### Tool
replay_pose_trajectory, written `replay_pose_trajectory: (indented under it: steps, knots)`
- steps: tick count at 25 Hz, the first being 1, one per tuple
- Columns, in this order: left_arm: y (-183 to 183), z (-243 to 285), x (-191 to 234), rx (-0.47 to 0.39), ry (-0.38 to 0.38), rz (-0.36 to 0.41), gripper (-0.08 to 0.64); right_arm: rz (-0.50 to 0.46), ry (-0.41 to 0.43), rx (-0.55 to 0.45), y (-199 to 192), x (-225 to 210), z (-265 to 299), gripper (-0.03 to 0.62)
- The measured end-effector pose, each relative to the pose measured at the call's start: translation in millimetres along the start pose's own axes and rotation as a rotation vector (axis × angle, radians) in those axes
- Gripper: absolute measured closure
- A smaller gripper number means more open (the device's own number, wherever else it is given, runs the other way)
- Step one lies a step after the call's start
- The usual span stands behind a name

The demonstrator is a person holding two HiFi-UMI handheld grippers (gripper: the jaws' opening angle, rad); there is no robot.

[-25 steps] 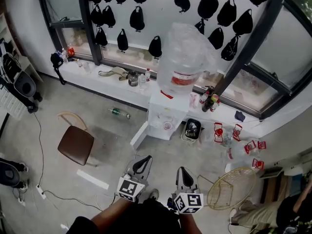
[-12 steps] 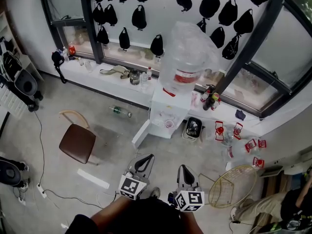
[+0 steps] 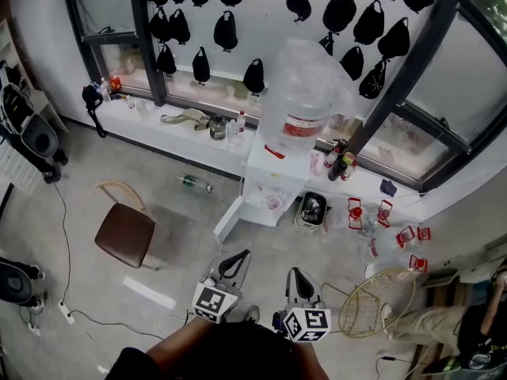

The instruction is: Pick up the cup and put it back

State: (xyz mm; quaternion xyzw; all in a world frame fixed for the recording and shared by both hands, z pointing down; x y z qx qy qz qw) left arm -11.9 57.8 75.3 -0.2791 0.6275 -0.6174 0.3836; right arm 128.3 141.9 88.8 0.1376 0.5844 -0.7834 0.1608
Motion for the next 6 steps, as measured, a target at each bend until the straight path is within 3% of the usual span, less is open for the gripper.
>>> replay_pose_trajectory:
  steps: [6]
  knots:
    - [-2.2,-2.1,4.4,-0.004,0.000,-0.005,0.554,0.007,-0.003,0.014,-5.5,1.8,2.5,0.597]
Point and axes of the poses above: the fingertips, and each gripper's own axes: z forward along the fingers, x to its left, y out of its top, the point moved 3 cm from there along -z, backward along the fingers, and after that the axes turned 14 degrees about z, right-handed, at the moved point
